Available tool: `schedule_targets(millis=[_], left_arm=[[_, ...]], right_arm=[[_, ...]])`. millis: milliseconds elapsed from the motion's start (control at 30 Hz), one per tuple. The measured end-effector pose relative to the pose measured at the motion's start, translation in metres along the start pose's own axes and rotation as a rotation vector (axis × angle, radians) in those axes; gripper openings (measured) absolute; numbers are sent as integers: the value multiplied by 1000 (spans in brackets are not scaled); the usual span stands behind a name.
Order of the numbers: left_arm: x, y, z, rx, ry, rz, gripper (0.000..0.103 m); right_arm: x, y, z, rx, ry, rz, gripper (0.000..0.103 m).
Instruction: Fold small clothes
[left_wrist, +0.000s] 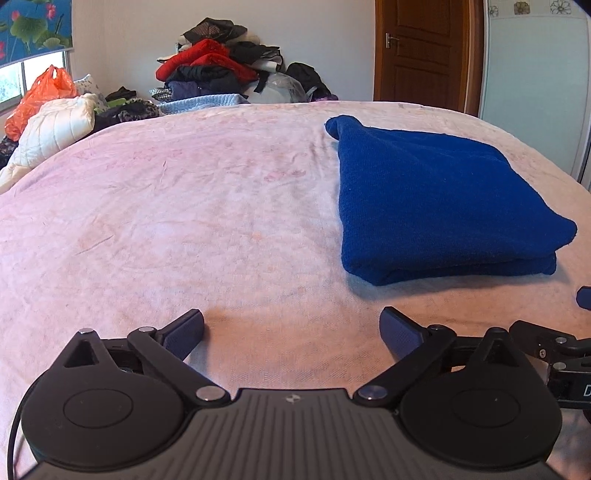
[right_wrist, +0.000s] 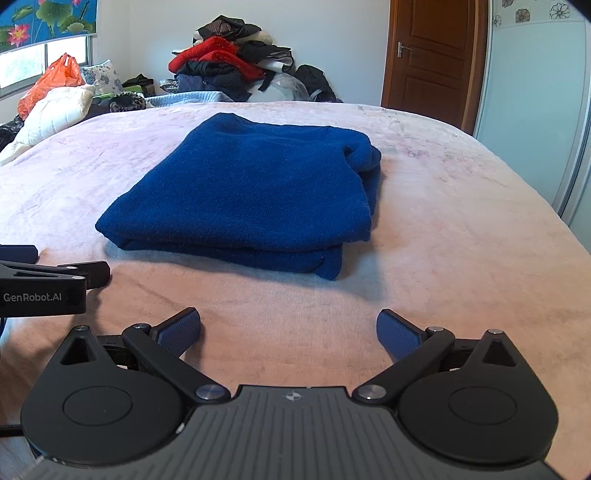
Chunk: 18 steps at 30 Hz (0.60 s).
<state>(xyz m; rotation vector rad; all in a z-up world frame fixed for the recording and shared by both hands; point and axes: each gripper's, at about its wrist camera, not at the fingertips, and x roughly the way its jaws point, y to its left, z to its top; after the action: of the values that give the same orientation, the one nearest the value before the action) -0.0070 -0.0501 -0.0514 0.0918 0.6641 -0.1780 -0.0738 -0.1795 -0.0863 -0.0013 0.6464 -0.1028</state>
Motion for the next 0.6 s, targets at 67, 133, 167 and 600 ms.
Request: schedule_targets(millis=[67,133,167,600], left_arm=[[0,-1,-1,3,-4,3,102],[-1,-2,-1,10,-10,10,102],[-2,-3,-2,14,-13,14,103],[0,-1,-1,1,3,6,103]], right_arm=[[0,-1,0,2,0,2,103],[0,0,0,2,1,1,103],[0,0,0,2,0,2,103],[2,-1,0,28,2,-52,103]])
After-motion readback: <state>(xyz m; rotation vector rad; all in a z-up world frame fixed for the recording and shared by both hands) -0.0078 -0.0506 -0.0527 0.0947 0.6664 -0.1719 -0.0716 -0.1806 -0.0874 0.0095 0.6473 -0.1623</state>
